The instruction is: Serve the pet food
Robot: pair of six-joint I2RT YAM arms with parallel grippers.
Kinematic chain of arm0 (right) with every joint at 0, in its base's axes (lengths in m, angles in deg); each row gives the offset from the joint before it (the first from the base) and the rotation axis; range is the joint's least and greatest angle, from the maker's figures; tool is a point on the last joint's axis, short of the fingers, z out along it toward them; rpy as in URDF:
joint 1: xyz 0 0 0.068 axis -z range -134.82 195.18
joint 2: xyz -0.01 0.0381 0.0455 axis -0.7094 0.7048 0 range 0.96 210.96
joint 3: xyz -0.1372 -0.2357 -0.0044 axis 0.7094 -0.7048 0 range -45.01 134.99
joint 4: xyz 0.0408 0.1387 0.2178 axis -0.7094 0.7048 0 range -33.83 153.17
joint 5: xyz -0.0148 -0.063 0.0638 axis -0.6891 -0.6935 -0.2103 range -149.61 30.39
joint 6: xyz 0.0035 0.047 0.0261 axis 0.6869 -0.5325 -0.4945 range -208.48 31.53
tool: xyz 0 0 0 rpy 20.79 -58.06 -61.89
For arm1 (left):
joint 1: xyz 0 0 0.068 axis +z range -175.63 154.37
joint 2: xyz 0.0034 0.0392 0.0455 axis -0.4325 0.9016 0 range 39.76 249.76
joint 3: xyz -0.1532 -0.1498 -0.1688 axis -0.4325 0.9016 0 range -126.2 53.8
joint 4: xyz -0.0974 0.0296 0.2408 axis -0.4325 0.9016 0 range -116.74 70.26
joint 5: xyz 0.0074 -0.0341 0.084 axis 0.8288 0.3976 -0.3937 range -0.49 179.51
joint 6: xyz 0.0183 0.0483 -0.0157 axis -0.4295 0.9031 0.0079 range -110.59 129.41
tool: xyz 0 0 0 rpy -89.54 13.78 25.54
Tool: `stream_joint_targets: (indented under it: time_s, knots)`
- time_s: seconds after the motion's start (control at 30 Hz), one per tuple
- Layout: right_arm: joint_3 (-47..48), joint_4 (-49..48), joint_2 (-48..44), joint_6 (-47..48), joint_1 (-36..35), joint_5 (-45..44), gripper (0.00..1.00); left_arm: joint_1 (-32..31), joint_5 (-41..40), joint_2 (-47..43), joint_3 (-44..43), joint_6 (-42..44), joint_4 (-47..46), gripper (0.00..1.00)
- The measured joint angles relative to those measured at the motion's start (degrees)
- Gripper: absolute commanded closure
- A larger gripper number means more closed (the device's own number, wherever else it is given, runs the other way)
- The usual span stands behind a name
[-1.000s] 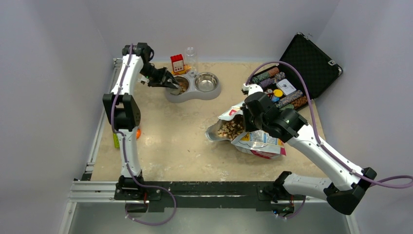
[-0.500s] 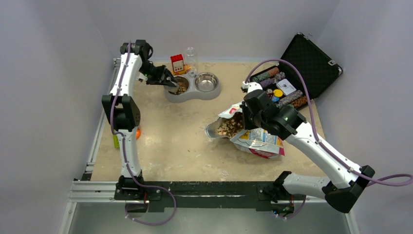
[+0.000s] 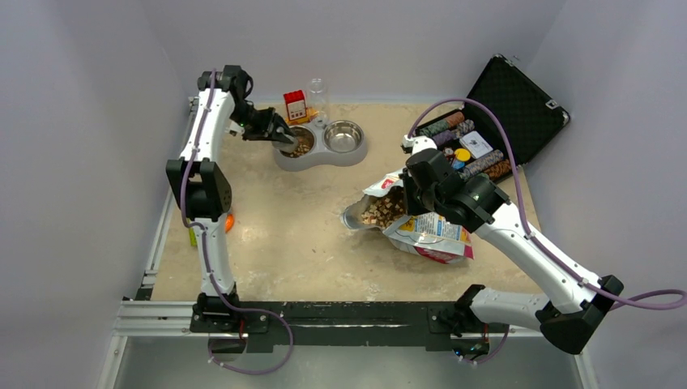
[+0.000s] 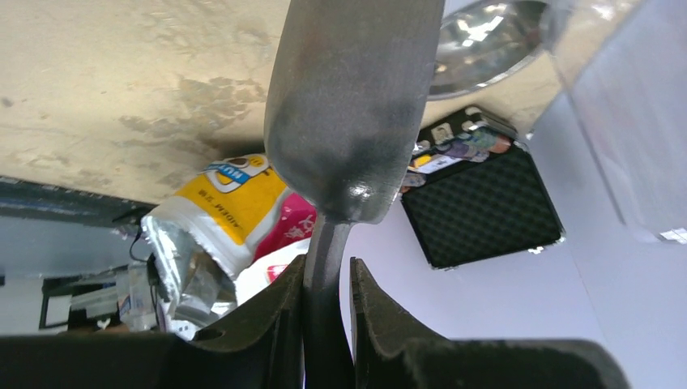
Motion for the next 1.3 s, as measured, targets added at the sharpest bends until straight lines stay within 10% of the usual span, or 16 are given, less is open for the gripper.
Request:
stream_joint_targets:
  time_s: [0.43,0.7,1.3]
  knots:
    - [0.42,0.46,0.0,0.2,0.04,0.02,1.0,0.0,0.72,-0.46,-1.62,0.42,-1.2,1.0]
    - [0.83,0.98,-0.22,0.17,0.79,0.24,1.0,-0.11,1.97,-7.45,11.67,6.19,-10.43,1.0]
    - [-1.16,1.33,-5.92,6.16,2.62,3.48,1.0,-23.06,6.12,-70.9,76.41,31.74,-35.67,1.0]
